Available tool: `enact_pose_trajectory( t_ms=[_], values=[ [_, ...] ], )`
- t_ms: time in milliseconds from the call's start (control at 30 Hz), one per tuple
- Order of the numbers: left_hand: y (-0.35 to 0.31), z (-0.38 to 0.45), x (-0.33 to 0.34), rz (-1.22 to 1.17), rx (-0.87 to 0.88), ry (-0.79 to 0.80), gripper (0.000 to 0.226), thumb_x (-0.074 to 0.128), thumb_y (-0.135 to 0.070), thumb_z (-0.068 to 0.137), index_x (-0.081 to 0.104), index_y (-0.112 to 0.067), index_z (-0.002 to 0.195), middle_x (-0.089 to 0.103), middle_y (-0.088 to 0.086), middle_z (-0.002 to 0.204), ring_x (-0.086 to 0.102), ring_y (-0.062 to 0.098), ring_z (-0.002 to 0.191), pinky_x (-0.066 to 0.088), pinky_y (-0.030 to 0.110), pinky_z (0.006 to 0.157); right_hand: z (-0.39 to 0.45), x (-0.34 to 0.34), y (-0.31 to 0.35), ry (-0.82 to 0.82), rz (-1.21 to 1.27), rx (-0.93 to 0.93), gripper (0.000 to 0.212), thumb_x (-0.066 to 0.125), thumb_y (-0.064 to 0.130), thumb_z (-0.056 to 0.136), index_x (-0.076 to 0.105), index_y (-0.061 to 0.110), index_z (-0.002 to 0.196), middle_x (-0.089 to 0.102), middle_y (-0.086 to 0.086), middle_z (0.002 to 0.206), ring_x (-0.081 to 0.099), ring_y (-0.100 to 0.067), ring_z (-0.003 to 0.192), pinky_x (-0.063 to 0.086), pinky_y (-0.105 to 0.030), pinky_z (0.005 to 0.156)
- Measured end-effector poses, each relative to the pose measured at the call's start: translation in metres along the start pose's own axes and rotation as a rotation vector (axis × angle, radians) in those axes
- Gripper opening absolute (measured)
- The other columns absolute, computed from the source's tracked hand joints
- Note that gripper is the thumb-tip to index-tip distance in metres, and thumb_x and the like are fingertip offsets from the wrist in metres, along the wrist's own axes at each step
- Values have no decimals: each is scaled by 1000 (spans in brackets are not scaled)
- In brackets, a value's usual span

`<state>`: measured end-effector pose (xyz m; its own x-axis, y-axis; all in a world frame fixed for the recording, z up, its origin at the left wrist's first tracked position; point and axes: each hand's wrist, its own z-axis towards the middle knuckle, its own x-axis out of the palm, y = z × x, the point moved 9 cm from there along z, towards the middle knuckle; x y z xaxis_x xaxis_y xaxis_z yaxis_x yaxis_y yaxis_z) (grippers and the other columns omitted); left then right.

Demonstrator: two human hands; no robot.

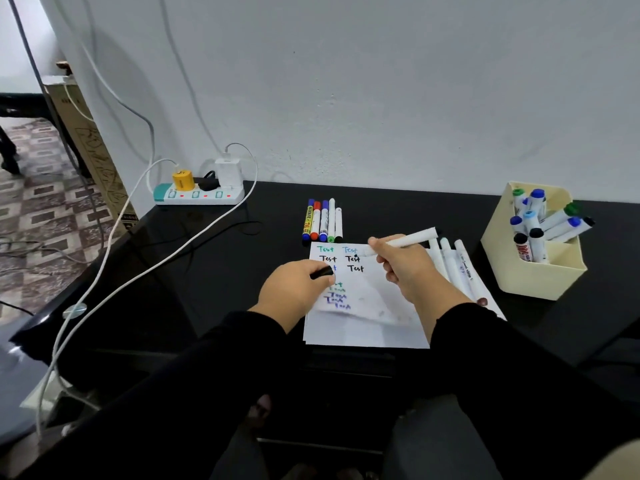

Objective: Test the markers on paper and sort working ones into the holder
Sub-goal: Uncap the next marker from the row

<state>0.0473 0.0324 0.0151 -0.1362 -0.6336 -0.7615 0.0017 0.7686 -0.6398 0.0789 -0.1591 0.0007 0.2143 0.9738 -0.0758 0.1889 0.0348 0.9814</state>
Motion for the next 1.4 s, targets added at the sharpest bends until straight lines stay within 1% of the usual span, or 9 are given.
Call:
enact_pose_trajectory(
  t_ms=[100,233,367,500,667,900,1067,1233,1400],
  values=[
    [11,8,12,108,-7,29,31,52,-38,93,60,-26,120,62,-6,115,51,8,90,38,22,75,1,-1,-21,-39,32,66,19,69,20,85,57,15,71,52,-2,62,38,-11,51,30,-20,42],
    [25,9,8,97,-4,-64,36,53,-37,93,56,-26,127,59,-7,125,52,12,111,34,19,81,5,-4,-20,-80,12,110,29,67,23,84,46,16,64,49,-1,58,35,-11,49,27,-22,42],
    [28,11,12,146,43,-94,34,49,-35,95,55,-25,126,54,-5,133,42,13,128,31,24,97,8,-2,-5,-97,-140,-38,39,64,24,84,34,18,62,46,-2,52,36,-11,47,30,-23,49],
    [31,13,19,127,77,-84,35,47,-33,96,53,-22,129,47,-5,141,30,11,138,15,26,113,3,5,-7,-83,-251,-136,38,60,24,87,31,17,63,46,-5,59,40,-8,48,34,-22,53],
    [35,17,21,122,64,-81,39,46,-34,97,48,-26,135,37,-8,148,23,9,140,13,27,114,4,9,-10,-89,-267,-175,36,58,23,88,33,17,63,44,-8,67,40,-15,60,36,-28,60],
    [37,18,23,135,50,-85,42,45,-34,97,43,-26,139,33,-8,150,21,9,141,11,26,114,-1,15,-8,-44,-333,-224,37,61,24,88,34,17,63,49,-5,63,45,-9,55,37,-23,58],
    [37,17,23,144,46,-89,44,44,-35,97,41,-25,140,33,-8,150,21,8,141,11,26,114,-2,6,-3,-137,-338,-237,38,55,10,87,28,16,61,33,0,59,32,-11,54,28,-21,52],
    [36,18,23,168,50,-87,43,43,-34,98,41,-25,140,33,-8,150,20,9,141,11,26,114,-3,12,-6,-84,-362,-233,37,57,14,86,29,17,61,37,-4,60,37,-16,59,31,-28,56],
    [36,18,23,168,52,-94,42,43,-35,98,44,-24,138,35,-7,149,22,9,141,12,27,114,-4,6,-5,-120,-319,-227,37,53,6,83,26,17,60,27,2,57,26,-10,52,25,-19,48]
  ],
)
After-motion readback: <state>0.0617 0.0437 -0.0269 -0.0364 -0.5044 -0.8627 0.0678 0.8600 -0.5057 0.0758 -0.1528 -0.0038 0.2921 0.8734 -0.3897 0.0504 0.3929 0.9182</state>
